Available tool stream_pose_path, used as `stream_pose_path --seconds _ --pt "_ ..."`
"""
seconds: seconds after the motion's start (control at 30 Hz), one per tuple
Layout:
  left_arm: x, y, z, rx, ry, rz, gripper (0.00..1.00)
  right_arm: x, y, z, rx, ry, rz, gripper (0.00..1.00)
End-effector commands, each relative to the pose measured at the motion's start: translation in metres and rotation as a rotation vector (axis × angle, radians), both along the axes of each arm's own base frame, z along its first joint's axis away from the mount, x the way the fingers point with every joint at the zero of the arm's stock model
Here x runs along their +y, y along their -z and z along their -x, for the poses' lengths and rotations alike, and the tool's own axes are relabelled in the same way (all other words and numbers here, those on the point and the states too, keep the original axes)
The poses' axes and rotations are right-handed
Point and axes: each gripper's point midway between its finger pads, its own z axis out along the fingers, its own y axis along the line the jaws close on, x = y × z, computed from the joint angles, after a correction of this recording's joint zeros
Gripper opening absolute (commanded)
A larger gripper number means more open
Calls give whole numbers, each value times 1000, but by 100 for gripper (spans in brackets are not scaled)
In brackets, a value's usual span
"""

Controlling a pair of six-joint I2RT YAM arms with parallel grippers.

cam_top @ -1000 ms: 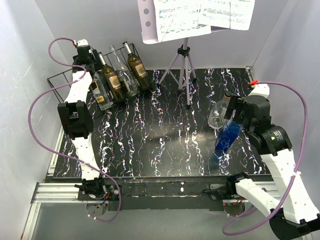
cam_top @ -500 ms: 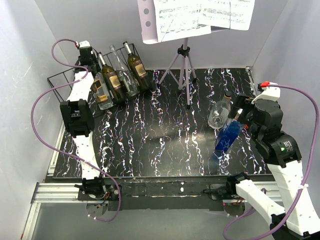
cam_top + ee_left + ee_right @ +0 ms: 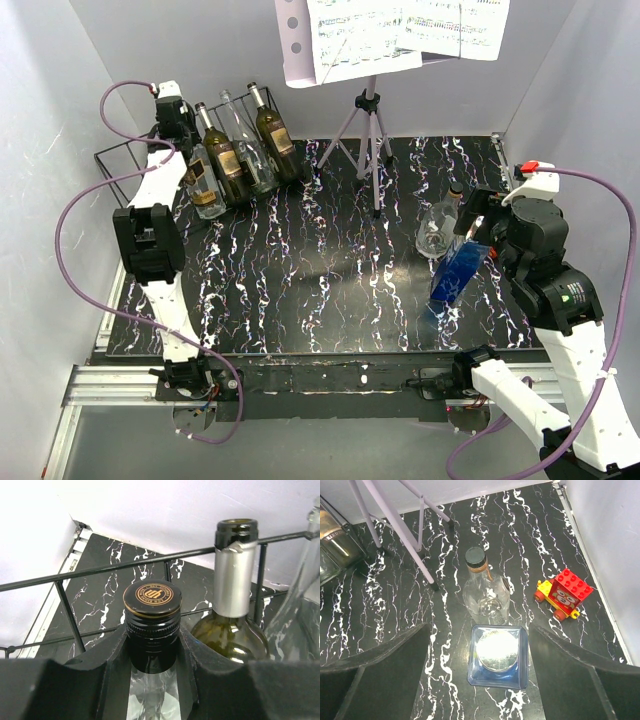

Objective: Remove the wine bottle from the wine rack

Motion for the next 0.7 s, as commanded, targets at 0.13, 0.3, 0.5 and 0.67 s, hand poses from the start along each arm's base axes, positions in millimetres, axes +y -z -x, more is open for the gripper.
stream_pose_path --seconds 0.13,0.3,0.5,0.67 --pt "-9 -98 34 -194 79 -112 0 7 -28 1 -114 -57 -14 87" --pt "-20 -131 47 -266 135 -164 0 13 -37 7 -178 -112 -25 87" --pt "-39 -172 70 -384 205 -153 0 20 -41 11 -198 -155 -41 87" --pt "-59 -189 97 -429 282 -113 0 26 -42 13 -201 -186 -69 87"
